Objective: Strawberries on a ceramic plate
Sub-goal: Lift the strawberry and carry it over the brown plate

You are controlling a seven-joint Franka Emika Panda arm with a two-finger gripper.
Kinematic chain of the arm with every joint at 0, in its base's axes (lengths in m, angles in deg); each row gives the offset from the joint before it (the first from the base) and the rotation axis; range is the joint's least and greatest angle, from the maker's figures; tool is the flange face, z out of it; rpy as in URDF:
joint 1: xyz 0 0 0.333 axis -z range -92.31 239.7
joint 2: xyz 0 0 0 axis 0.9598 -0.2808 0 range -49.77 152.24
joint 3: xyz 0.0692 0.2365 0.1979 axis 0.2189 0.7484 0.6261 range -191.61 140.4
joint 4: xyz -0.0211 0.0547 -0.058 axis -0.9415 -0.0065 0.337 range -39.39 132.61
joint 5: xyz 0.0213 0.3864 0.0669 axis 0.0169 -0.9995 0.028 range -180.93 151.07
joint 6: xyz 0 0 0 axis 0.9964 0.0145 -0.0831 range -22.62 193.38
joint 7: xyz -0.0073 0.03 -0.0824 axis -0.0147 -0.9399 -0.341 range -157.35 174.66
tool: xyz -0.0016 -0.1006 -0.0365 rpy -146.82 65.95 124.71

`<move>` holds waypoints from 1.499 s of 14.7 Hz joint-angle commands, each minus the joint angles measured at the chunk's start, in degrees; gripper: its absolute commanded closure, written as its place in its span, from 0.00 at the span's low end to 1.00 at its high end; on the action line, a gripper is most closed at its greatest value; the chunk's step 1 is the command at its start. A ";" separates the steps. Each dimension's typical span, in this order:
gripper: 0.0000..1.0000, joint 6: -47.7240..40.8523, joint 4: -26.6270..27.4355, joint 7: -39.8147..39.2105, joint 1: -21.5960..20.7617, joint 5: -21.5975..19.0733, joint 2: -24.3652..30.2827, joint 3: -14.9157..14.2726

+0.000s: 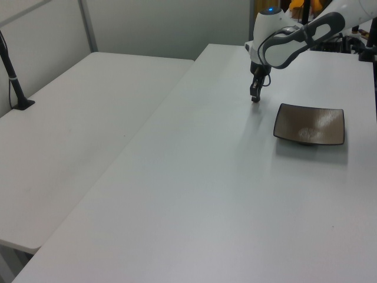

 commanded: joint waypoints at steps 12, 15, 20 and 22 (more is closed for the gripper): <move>0.97 -29.18 0.62 -1.03 -2.09 -0.60 21.15 2.89; 0.96 -35.97 1.32 -1.03 -5.07 -0.60 24.41 2.98; 0.95 -41.61 6.23 -0.51 -10.34 -0.60 26.43 2.98; 0.96 -41.70 9.39 -0.33 -11.58 -0.51 27.31 3.86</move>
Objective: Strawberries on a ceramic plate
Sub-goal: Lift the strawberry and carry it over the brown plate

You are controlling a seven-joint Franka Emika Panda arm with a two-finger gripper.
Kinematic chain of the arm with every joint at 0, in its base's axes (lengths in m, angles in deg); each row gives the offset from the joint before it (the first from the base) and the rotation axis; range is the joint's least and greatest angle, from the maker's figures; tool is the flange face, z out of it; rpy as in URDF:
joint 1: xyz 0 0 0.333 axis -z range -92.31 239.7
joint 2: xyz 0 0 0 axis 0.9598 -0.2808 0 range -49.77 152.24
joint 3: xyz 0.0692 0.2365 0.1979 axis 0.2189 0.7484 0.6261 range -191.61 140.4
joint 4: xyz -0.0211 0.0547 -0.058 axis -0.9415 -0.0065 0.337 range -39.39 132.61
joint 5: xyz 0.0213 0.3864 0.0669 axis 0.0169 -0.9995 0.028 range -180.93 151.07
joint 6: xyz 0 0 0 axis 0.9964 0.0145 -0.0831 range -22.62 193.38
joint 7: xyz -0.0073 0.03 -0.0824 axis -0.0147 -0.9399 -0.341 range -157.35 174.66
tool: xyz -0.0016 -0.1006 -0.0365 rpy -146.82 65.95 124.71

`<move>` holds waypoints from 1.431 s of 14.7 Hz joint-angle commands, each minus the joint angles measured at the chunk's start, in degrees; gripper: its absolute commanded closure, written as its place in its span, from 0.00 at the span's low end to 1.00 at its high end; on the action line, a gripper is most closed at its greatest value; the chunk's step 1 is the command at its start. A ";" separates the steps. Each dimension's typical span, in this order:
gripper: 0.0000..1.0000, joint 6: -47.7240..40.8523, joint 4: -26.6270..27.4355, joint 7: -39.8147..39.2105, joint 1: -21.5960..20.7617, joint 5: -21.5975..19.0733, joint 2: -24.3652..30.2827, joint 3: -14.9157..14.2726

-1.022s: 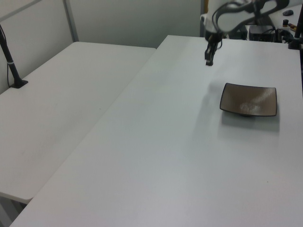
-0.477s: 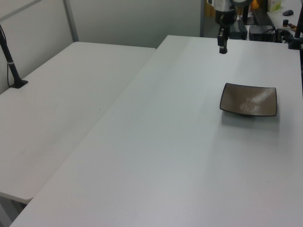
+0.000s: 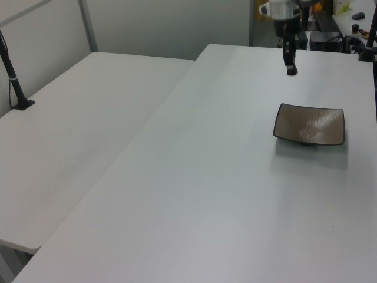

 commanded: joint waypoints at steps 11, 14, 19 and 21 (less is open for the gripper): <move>0.94 11.21 21.08 2.13 -2.00 0.62 2.68 2.85; 0.93 17.09 24.50 2.39 -1.38 0.62 2.50 2.85; 0.91 22.99 27.41 3.54 -0.94 0.62 1.89 2.85; 0.79 22.91 27.41 3.71 -0.59 0.62 1.97 2.85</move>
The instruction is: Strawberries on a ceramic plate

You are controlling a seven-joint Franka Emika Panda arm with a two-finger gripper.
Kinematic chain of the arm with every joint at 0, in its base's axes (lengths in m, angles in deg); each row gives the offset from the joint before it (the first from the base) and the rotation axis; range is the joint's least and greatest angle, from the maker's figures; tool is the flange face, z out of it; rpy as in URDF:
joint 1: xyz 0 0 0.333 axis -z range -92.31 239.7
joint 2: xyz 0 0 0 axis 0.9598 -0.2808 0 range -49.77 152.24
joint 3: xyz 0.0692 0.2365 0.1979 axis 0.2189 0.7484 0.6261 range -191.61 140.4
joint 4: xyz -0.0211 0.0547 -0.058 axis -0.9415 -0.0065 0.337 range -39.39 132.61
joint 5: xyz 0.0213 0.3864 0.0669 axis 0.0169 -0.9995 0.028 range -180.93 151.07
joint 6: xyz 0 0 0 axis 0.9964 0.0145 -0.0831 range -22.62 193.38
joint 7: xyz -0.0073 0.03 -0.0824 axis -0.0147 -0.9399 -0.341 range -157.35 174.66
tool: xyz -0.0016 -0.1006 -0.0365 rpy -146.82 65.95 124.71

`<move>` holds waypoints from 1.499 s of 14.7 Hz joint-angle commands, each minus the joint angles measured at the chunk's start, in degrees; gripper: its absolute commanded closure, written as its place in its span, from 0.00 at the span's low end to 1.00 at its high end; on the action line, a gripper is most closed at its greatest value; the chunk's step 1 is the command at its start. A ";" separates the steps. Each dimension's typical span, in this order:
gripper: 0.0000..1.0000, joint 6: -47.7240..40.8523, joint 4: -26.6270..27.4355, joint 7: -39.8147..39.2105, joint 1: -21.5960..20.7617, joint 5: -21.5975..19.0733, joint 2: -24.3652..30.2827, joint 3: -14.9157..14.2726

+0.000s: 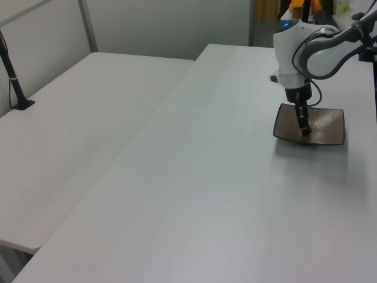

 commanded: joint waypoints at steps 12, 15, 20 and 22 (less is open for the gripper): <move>0.00 -8.95 -12.89 6.58 -0.19 -0.41 2.72 1.85; 0.00 -12.37 -18.86 10.29 -0.19 -0.41 2.72 5.01; 0.00 -17.04 -28.01 13.97 -0.19 -1.55 3.16 6.60; 0.00 -17.66 -28.99 14.60 -0.19 -3.39 4.47 6.51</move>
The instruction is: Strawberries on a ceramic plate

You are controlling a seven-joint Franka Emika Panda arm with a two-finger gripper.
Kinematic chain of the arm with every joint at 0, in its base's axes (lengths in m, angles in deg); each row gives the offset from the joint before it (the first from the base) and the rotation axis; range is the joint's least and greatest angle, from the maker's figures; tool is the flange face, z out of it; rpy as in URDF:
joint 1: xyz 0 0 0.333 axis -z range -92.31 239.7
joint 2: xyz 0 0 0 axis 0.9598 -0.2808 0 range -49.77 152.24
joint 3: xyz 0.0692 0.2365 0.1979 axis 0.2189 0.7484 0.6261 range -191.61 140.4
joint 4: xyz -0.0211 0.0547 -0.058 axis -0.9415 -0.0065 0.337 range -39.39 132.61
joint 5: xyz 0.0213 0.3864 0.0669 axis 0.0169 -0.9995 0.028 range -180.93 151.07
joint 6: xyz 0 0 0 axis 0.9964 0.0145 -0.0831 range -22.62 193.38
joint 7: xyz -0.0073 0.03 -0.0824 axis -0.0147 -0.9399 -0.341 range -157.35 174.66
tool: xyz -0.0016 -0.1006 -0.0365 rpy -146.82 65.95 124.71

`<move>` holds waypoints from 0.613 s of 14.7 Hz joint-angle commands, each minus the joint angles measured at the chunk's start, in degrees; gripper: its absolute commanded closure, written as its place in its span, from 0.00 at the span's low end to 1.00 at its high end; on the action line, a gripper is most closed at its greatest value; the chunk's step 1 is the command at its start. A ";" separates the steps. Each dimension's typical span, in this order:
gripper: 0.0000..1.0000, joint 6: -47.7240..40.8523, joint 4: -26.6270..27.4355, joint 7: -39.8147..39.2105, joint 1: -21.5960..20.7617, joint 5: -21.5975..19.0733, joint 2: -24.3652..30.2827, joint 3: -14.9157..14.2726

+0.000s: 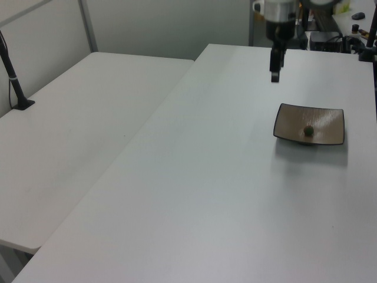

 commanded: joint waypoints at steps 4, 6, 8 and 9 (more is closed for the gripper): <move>0.00 -2.35 -2.60 1.90 -2.06 -5.35 4.28 -2.99; 0.00 -2.35 -2.60 1.20 -5.66 -6.06 4.55 -8.00; 0.00 -2.00 -2.60 -2.73 -6.12 -6.94 4.55 -8.90; 0.00 -1.65 -2.60 -4.50 -6.11 -7.03 4.12 -9.07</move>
